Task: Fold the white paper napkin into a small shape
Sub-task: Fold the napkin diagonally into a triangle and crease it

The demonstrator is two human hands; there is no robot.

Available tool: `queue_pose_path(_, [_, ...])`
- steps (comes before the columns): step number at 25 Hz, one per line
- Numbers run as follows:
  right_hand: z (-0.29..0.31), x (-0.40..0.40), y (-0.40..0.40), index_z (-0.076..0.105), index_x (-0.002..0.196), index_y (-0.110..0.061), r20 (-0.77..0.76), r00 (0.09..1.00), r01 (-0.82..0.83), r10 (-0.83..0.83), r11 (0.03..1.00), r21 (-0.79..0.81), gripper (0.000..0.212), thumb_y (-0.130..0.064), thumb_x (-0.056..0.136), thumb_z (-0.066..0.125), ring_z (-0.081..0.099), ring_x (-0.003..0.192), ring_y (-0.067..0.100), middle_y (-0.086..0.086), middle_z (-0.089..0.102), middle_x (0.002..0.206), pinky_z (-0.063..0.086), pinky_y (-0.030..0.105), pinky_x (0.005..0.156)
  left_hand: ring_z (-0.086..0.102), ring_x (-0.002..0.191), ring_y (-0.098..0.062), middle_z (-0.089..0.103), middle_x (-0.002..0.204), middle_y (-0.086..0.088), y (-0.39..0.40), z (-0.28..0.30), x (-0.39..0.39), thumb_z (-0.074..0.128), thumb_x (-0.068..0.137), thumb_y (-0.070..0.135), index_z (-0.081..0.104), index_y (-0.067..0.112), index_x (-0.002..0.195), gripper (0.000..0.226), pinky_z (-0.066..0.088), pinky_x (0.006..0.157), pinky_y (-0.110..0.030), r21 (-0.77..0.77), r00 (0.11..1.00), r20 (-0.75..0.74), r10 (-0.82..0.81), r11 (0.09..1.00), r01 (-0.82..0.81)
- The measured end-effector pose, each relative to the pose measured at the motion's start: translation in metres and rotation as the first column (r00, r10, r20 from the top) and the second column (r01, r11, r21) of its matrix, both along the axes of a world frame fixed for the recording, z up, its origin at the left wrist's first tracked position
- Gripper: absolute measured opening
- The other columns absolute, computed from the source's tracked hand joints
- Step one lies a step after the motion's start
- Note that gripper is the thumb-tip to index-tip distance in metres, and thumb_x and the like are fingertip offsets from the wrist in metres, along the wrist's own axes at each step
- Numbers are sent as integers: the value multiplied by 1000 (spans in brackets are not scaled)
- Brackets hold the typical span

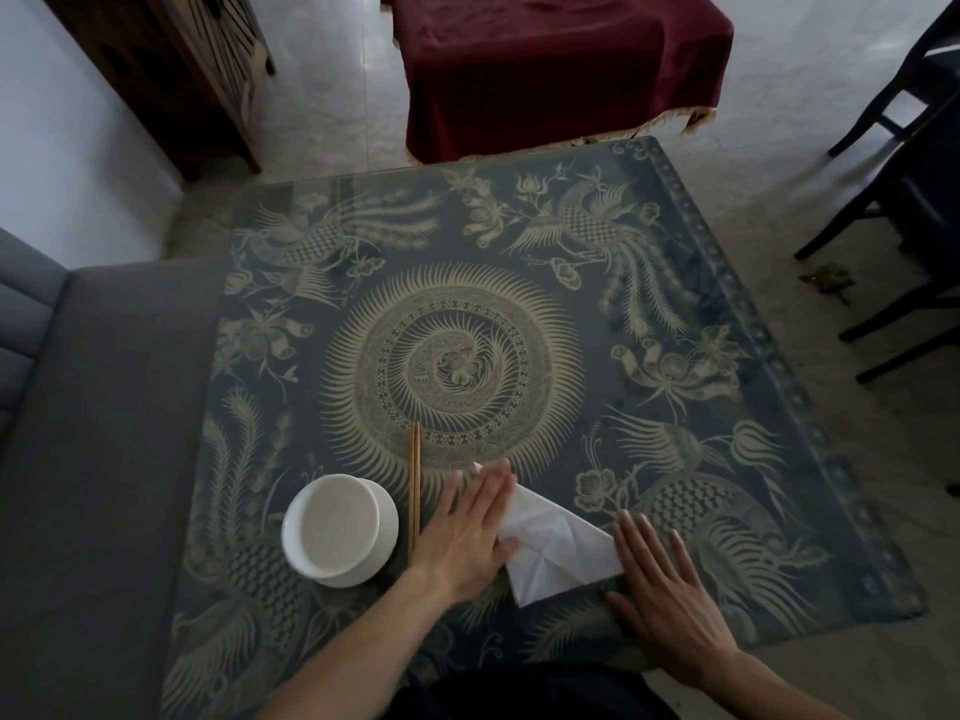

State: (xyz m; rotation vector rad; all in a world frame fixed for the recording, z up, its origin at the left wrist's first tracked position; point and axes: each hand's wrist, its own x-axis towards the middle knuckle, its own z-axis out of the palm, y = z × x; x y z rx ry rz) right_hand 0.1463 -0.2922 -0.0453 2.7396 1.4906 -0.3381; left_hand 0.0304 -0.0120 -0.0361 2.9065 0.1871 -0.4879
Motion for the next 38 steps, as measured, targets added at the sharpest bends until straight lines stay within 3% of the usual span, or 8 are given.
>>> queue_pose_path(3, [-1,-11,35,25,152,-5,-24,995,-94,94,995,36,75,-55,98,37,10,149,24,13,20,161,15,47,114,-27,144,-16,-27,159,-2,-40,-4,-8,13,100,56,-15,15,152,71,-16,117,-47,-57,994,43,-101,993,103])
queue_pose_path(8, [-11,-20,47,25,152,-4,-71,990,-122,125,991,46,74,-57,100,25,17,147,28,12,19,160,14,44,114,-9,147,-22,-2,162,-6,-52,-11,-26,24,100,52,8,10,154,70,-7,112,-43,38,999,26,-26,999,25])
queue_pose_path(11, [-12,-15,36,25,152,-5,-71,992,-105,108,993,53,72,-55,100,30,16,148,26,10,20,161,15,44,115,-23,144,-19,-18,160,-1,-42,-12,-33,20,100,59,-7,13,153,75,-11,114,-46,-3,1000,-15,-20,1000,20])
queue_pose_path(14, [-14,-8,16,21,154,-9,-61,997,-55,56,998,21,70,-54,100,25,8,150,22,7,16,162,14,46,115,-20,145,-19,-18,160,-2,-35,-13,-43,21,98,63,-6,14,153,78,-9,113,-48,15,1000,-16,-22,1000,23])
queue_pose_path(18, [-13,-1,-12,21,154,-10,-55,998,-18,17,1000,-11,70,-55,101,24,8,150,22,7,18,162,13,47,116,-33,141,-14,-33,156,0,-29,-13,-52,13,96,66,-21,16,150,81,-15,115,-49,44,996,-71,-57,997,61])
queue_pose_path(25, [-8,-21,43,16,154,-6,-75,993,-92,95,995,45,73,-54,101,29,8,149,26,11,10,162,9,44,116,-31,142,-15,-29,157,-1,-54,3,-21,15,101,56,-16,14,152,74,-18,116,-46,20,998,-51,-22,1000,23])
queue_pose_path(29, [-14,-29,58,12,153,-6,-87,990,-105,108,994,35,70,-51,101,25,6,148,30,10,5,161,4,43,115,-30,142,-15,-30,157,0,-65,0,-17,12,103,50,-19,14,150,67,-18,116,-47,30,992,-115,54,998,-50])
queue_pose_path(38, [-16,-13,-7,21,154,-12,-58,995,84,-84,996,1,69,-54,100,19,4,150,20,4,16,163,10,48,117,-31,141,-16,-33,156,0,-45,-8,-48,5,99,57,-24,16,148,70,-16,116,-51,86,987,-134,84,994,-72])
